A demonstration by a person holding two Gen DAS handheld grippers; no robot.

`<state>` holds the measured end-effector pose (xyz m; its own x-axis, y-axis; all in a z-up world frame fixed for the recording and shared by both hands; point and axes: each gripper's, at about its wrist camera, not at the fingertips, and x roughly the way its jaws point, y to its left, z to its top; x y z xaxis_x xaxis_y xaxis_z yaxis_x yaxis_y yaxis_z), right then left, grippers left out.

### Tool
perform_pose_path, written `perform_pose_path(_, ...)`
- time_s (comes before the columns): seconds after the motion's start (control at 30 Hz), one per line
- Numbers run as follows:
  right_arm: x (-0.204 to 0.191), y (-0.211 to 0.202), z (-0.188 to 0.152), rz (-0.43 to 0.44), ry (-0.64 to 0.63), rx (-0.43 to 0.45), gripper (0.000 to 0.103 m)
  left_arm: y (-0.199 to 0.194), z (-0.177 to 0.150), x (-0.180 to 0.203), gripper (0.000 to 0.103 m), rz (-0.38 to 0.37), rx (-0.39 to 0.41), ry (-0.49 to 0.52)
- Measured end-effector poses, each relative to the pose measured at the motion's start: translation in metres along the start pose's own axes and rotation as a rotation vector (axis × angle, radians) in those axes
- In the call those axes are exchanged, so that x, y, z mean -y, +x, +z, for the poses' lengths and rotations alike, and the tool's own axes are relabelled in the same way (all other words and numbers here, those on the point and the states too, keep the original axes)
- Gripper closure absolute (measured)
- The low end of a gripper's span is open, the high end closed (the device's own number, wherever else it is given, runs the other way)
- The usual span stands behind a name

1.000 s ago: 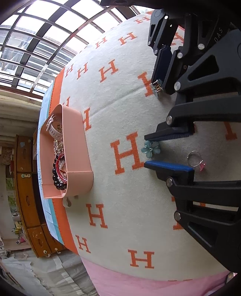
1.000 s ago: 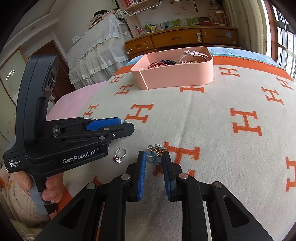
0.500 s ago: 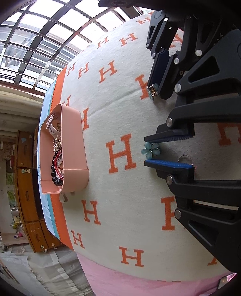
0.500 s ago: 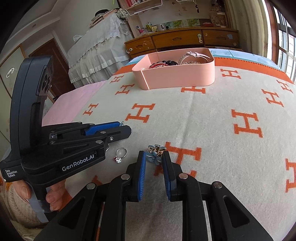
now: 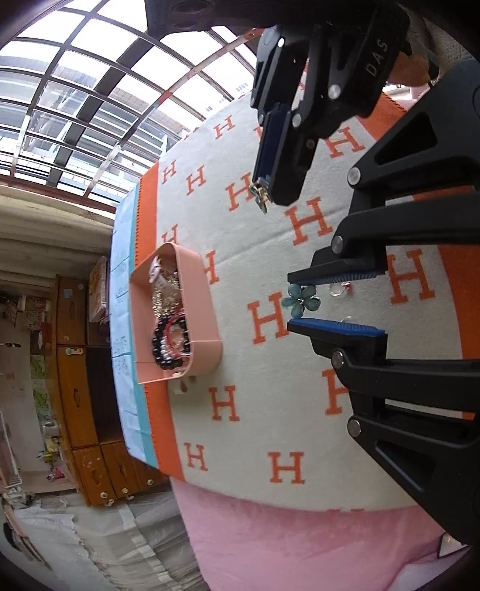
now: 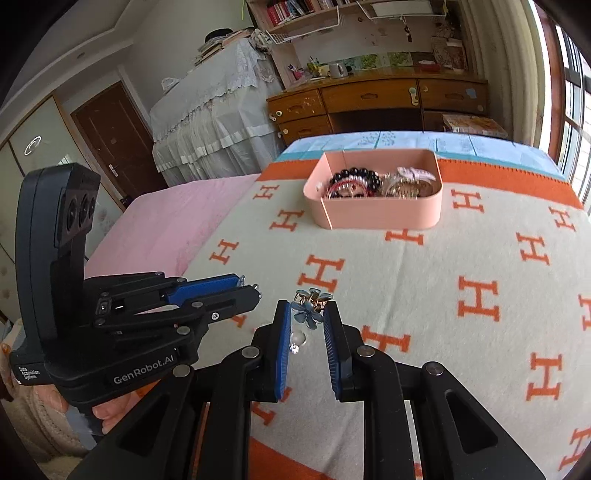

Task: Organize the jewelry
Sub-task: 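Carry both brooches into the pink tray and open both tools, then move both tools back over the two remaining rings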

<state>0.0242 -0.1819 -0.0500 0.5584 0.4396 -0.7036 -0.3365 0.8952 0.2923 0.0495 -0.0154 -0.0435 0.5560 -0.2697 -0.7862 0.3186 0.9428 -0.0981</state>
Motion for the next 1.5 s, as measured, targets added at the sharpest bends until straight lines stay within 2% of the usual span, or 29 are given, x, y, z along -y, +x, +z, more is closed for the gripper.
perform_pose_path(0.17,-0.005,-0.038,0.06,-0.012,-0.019,0.072,0.085,-0.022,0.054,-0.005,0.087,0.05,0.047,0.039)
perform_pose_path(0.33,0.008,-0.054,0.117,-0.045,-0.003,0.146,0.085,-0.015,0.112,-0.022,0.087,0.086,0.057,0.009)
perform_pose_path(0.47,0.04,-0.031,0.154,-0.045,0.08,0.13,0.085,0.021,0.149,-0.039,0.087,0.046,0.002,-0.065)
perform_pose_path(0.6,0.08,0.017,0.174,-0.05,0.174,0.055,0.085,0.075,0.168,-0.045,0.087,0.03,-0.069,-0.1)
perform_pose_path(0.73,0.116,0.072,0.175,-0.055,0.243,-0.018,0.085,0.126,0.175,-0.044,0.087,0.028,-0.109,-0.12)
perform_pose_path(0.93,0.146,0.125,0.168,-0.066,0.316,-0.083,0.084,0.172,0.173,-0.049,0.086,0.017,-0.164,-0.169)
perform_pose_path(1.0,0.148,0.134,0.164,-0.067,0.322,-0.093,0.08,0.181,0.171,-0.05,0.085,-0.007,-0.195,-0.183)
perform_pose_path(1.03,0.148,0.137,0.162,-0.069,0.323,-0.093,0.072,0.185,0.17,-0.052,0.083,-0.013,-0.206,-0.185)
perform_pose_path(1.07,0.149,0.139,0.16,-0.076,0.323,-0.087,0.065,0.187,0.169,-0.052,0.079,-0.008,-0.219,-0.183)
perform_pose_path(1.27,0.147,0.128,0.154,-0.085,0.331,-0.043,0.064,0.176,0.16,-0.057,0.076,0.006,-0.211,-0.18)
perform_pose_path(1.5,0.115,0.089,0.137,-0.092,0.258,0.004,0.064,0.125,0.138,-0.053,0.076,0.015,-0.16,-0.133)
